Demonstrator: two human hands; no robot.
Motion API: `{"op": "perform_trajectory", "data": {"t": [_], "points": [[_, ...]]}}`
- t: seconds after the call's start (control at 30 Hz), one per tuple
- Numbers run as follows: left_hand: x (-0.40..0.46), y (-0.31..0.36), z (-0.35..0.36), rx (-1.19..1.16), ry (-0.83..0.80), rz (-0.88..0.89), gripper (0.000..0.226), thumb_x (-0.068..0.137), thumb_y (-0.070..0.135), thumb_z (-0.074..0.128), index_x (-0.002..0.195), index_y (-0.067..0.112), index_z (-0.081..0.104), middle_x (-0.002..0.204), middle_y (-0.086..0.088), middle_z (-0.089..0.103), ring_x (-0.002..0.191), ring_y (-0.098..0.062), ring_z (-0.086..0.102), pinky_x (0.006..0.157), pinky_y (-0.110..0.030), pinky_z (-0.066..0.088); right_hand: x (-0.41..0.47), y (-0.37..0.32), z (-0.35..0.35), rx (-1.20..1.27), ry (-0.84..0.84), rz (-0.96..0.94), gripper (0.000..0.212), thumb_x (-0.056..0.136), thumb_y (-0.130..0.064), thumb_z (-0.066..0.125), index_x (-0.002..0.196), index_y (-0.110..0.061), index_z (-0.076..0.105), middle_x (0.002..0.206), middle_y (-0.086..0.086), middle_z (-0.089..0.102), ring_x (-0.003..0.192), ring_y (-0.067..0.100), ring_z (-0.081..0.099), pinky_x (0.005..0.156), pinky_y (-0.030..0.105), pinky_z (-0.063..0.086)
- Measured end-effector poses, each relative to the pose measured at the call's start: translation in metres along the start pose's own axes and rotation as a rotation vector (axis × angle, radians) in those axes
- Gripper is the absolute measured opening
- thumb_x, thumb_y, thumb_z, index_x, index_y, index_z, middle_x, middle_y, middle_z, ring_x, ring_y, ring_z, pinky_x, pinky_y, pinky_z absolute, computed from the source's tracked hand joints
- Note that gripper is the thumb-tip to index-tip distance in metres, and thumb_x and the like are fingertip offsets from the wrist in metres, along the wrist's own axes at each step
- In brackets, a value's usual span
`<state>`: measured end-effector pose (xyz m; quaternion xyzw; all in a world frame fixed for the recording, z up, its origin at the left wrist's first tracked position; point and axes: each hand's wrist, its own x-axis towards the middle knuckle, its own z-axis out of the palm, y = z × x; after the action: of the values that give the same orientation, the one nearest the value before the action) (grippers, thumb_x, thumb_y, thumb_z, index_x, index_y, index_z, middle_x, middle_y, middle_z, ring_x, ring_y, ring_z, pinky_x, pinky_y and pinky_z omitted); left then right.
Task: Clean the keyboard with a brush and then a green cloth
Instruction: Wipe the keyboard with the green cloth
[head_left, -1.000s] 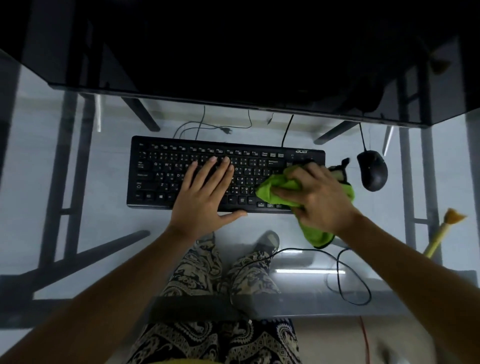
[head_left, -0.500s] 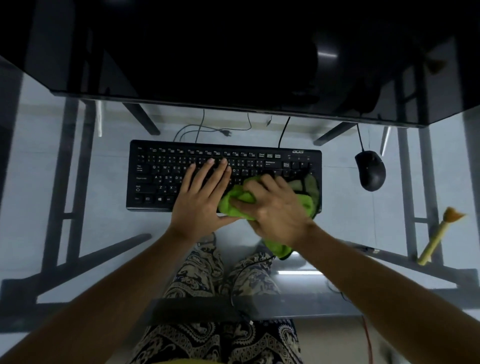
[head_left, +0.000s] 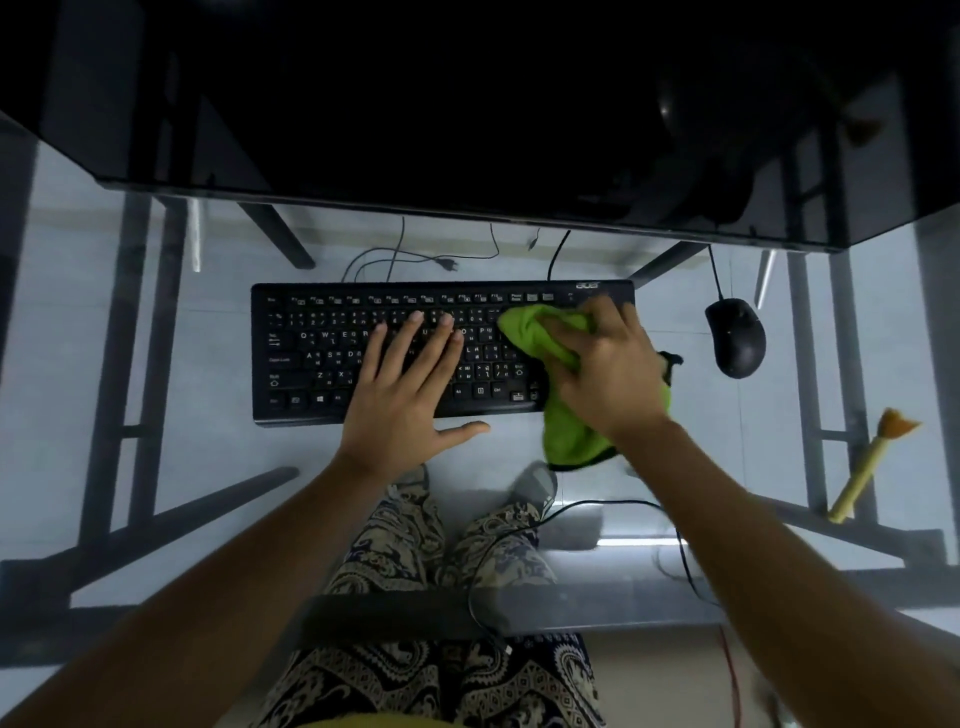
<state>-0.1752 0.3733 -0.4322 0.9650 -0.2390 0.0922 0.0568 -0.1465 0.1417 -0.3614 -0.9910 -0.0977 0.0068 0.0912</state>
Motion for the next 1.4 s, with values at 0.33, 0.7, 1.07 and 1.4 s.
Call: {"op": "perform_trajectory", "data": {"t": [0.33, 0.7, 1.07, 1.4], "points": [[0.001, 0.0, 0.002, -0.002, 0.048, 0.003, 0.088, 0.083, 0.075, 0.047, 0.14, 0.009, 0.047, 0.149, -0.01, 0.042, 0.138, -0.034, 0.037, 0.109, -0.059, 0.029, -0.024, -0.001, 0.003, 0.037, -0.017, -0.166, 0.039, 0.065, -0.018, 0.069, 0.103, -0.024, 0.076, 0.096, 0.008, 0.062, 0.084, 0.032, 0.055, 0.067, 0.036, 0.052], [0.001, 0.002, 0.001, -0.005, 0.015, -0.016, 0.088, 0.083, 0.075, 0.046, 0.141, 0.008, 0.046, 0.15, -0.01, 0.04, 0.139, -0.033, 0.035, 0.11, -0.059, 0.027, 0.0, -0.007, 0.002, -0.007, 0.047, -0.029, 0.035, 0.072, -0.022, 0.073, 0.107, -0.02, 0.072, 0.099, 0.012, 0.06, 0.088, 0.033, 0.057, 0.066, 0.038, 0.052], [0.003, 0.001, 0.0, -0.013, 0.029, -0.016, 0.087, 0.083, 0.074, 0.048, 0.14, 0.008, 0.048, 0.148, -0.01, 0.043, 0.138, -0.033, 0.037, 0.11, -0.059, 0.028, 0.003, 0.01, 0.009, -0.123, 0.08, -0.078, 0.047, 0.068, -0.021, 0.072, 0.115, -0.018, 0.068, 0.101, 0.015, 0.06, 0.087, 0.036, 0.056, 0.071, 0.041, 0.052], [0.006, 0.001, -0.001, -0.035, 0.043, -0.016, 0.086, 0.081, 0.074, 0.05, 0.136, 0.008, 0.052, 0.146, -0.009, 0.046, 0.137, -0.032, 0.039, 0.111, -0.057, 0.028, -0.019, 0.05, -0.006, -0.007, 0.08, 0.249, 0.044, 0.074, -0.025, 0.056, 0.114, -0.013, 0.068, 0.098, 0.017, 0.057, 0.086, 0.038, 0.053, 0.059, 0.039, 0.052]]}}
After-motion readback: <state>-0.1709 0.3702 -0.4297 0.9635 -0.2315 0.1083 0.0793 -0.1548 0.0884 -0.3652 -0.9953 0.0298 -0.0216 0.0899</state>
